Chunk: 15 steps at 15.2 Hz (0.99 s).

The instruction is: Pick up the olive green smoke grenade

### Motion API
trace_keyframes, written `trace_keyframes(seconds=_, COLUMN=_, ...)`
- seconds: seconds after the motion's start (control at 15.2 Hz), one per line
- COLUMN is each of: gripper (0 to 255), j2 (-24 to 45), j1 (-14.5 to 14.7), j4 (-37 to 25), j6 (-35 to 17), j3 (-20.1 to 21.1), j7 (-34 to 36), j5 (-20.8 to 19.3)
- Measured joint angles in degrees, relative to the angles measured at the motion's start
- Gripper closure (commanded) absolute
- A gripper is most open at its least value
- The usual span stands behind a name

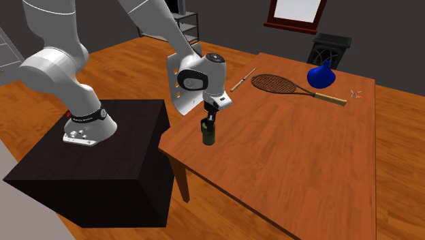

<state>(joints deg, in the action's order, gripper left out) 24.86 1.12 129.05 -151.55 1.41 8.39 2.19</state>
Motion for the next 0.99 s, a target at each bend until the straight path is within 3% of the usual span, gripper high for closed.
trace_keyframes(seconds=0.46, gripper=255, j2=-0.32, j1=0.04, j4=0.06, j6=0.31, j3=-0.02, j7=0.08, j5=-0.02)
trace_keyframes(seconds=0.99, gripper=255, j2=-5.79, j1=-0.04, j4=0.74, j6=5.14, j3=-0.04, j7=0.10, j5=-0.05)
